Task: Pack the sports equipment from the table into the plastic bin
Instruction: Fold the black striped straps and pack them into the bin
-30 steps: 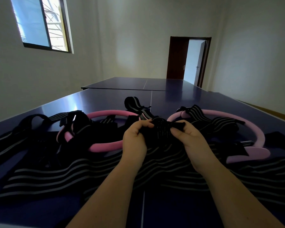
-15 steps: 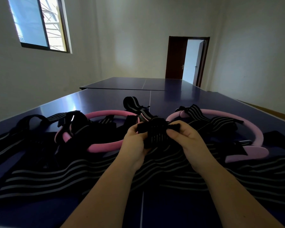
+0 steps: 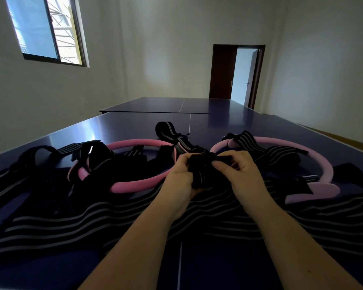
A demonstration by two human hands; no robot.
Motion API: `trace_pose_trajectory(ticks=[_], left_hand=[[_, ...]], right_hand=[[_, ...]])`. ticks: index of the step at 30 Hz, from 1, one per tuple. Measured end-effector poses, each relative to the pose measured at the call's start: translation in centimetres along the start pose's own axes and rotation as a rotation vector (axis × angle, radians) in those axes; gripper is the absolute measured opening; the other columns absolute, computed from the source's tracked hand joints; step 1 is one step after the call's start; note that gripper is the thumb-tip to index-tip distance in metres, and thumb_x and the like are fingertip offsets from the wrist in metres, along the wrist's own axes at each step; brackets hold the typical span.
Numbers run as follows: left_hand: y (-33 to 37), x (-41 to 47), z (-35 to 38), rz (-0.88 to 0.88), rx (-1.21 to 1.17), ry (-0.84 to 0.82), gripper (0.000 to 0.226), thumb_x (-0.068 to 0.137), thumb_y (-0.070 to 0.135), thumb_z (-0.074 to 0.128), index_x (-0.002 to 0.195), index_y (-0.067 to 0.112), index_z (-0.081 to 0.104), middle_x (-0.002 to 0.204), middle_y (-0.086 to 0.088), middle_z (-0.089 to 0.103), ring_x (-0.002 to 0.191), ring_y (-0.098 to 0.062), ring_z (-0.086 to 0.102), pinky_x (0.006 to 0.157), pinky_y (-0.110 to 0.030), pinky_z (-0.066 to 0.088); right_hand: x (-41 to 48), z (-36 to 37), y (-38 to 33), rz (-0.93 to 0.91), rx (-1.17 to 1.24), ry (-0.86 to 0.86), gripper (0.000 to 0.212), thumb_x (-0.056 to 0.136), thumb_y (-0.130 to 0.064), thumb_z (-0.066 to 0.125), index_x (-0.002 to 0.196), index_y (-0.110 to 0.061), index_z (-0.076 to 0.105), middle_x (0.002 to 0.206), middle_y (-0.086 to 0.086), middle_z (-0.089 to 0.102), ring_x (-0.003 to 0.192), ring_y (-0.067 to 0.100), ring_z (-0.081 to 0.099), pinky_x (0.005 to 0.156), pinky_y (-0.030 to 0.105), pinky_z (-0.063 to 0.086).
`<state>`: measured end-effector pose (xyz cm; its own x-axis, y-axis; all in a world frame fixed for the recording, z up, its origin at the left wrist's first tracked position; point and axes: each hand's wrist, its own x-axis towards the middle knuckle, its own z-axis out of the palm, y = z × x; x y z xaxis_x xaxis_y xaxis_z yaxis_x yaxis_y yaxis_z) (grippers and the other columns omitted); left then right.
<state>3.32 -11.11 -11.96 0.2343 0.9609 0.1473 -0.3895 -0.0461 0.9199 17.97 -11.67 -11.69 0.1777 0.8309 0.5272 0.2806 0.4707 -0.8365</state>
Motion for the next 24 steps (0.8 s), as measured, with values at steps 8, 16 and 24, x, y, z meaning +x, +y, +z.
trace_pose_trajectory(ticks=[8, 16, 24], left_hand=[[-0.3, -0.3, 0.2, 0.068, 0.046, 0.022, 0.024, 0.098, 0.015, 0.056, 0.12, 0.008, 0.059, 0.116, -0.014, 0.07, 0.107, -0.026, 0.069, 0.094, -0.047, 0.056], [-0.4, 0.0, 0.0, 0.267, 0.335, 0.175, 0.014, 0.097, 0.004, 0.056, 0.105, 0.007, 0.067, 0.095, -0.007, 0.075, 0.086, -0.014, 0.071, 0.078, -0.026, 0.059], [-0.8, 0.2, -0.1, 0.238, 0.233, 0.103, 0.013, 0.096, 0.01, 0.06, 0.106, 0.012, 0.068, 0.099, -0.005, 0.074, 0.093, -0.017, 0.07, 0.084, -0.03, 0.057]], right_hand=[[-0.5, 0.4, 0.0, 0.143, 0.232, -0.02, 0.049, 0.084, -0.003, 0.073, 0.111, -0.039, 0.053, 0.102, 0.004, 0.06, 0.091, 0.014, 0.065, 0.069, 0.017, 0.053], [-0.2, 0.0, 0.1, 0.271, 0.298, -0.129, 0.012, 0.078, 0.0, 0.077, 0.083, -0.011, 0.073, 0.088, 0.011, 0.076, 0.085, 0.026, 0.073, 0.081, 0.037, 0.057], [0.2, -0.4, 0.1, 0.44, 0.491, -0.164, 0.007, 0.083, 0.0, 0.07, 0.084, -0.007, 0.069, 0.089, 0.014, 0.075, 0.085, 0.027, 0.072, 0.076, 0.036, 0.056]])
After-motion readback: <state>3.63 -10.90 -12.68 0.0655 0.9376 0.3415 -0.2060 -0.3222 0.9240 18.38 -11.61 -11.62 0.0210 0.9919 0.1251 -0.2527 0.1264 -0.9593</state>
